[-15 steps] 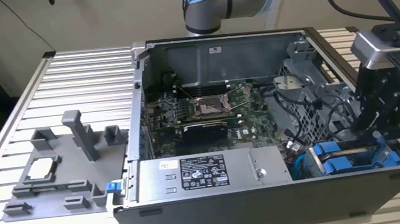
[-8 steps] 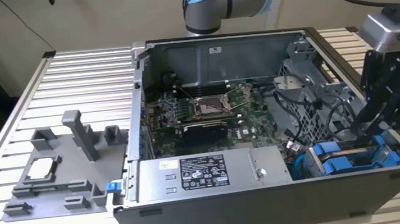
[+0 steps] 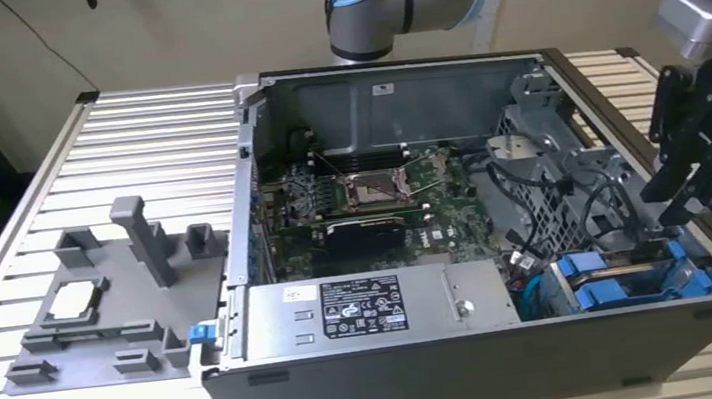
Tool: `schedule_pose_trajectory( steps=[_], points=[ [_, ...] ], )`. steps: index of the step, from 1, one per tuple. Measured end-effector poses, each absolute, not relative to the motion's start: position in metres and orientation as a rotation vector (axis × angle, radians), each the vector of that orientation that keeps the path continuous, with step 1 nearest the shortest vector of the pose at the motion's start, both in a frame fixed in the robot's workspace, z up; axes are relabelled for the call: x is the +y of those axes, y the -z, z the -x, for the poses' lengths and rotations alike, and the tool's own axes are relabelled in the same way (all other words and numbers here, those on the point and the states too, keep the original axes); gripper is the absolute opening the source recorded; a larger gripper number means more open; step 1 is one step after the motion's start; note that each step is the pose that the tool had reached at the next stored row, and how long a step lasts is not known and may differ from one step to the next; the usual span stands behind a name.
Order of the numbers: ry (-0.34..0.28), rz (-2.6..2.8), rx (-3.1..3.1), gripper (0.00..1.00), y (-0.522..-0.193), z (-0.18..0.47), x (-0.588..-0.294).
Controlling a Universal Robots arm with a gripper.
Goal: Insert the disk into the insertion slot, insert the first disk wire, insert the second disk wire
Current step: 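Insert the first disk wire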
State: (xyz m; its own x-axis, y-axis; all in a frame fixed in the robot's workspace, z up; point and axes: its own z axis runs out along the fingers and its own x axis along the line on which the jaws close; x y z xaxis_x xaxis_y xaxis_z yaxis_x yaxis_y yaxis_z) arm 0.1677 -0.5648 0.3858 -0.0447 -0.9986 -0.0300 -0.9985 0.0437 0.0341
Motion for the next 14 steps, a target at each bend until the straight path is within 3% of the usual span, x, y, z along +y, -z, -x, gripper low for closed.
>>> schedule_pose_trajectory(
  steps=[6, 14],
  points=[
    [0.071, -2.170, -2.268, 0.33, -0.389, -0.167, -0.563],
    [0.054, -2.178, -2.276, 0.33, -0.387, -0.147, -0.539]
  ],
)
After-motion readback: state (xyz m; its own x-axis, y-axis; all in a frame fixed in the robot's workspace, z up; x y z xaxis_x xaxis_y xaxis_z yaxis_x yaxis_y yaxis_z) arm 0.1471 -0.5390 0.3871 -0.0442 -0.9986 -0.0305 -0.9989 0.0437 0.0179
